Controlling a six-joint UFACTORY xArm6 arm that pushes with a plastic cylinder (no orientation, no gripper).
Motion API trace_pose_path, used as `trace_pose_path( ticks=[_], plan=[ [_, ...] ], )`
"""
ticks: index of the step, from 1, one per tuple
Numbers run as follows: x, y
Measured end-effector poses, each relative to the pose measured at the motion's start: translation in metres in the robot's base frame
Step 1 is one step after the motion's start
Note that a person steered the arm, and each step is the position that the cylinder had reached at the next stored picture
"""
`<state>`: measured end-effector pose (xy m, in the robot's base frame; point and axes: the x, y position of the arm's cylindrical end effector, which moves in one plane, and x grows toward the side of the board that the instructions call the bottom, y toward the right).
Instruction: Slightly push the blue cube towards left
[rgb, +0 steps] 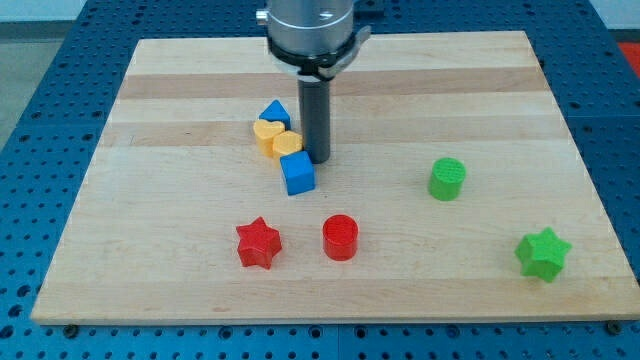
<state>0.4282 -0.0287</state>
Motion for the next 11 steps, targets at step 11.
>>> trace_pose_path(
  ticks=[11],
  plan=[
    [0.047,-0.010]
  ],
)
